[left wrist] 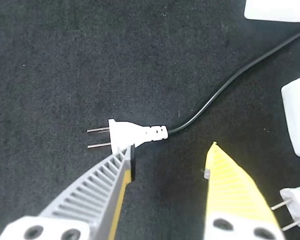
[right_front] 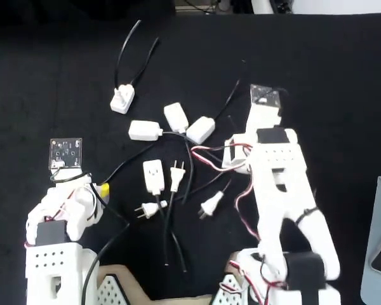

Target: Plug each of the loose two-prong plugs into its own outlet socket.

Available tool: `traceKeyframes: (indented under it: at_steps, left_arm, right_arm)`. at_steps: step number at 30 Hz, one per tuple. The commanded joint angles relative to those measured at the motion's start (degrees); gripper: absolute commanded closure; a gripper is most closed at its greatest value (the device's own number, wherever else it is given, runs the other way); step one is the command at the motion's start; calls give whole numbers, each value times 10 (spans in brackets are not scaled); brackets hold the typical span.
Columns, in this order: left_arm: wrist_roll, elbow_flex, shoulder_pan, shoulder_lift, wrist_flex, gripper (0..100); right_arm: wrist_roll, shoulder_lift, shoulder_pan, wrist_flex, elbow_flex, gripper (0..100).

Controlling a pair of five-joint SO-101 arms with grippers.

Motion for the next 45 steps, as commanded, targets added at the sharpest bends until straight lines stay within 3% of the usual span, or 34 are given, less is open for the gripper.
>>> traceKeyframes:
  at_steps: [1,7,10,16,21,24,34,45]
  left_arm:
    - [-5,-5,-2,-6,-11,762]
    - [-5,-4,-2,-6,-11,762]
    - [-5,1,-1,-6,-15,762]
    - [-5,1,-1,-6,-15,762]
    - [-5,1,-1,-6,-15,762]
    - [-5,1,0,-6,-15,762]
    - [-5,1,0,-6,-15,762]
    - [-5,1,0,-6,-15,762]
  right_arm:
    - [29,-35,-6,-18,-25,987]
    - [154,-20,-38,-102,-25,986]
    - [169,-15,-67,-124,-25,966]
    - [133,-45,-105,-35,-24,774]
    - [129,-82,-103,64,-21,809]
    - [91,-88,-106,105,-13,843]
    - [-27,-88,-191,-25,116,850]
    - [-66,-64,-188,-98,154,850]
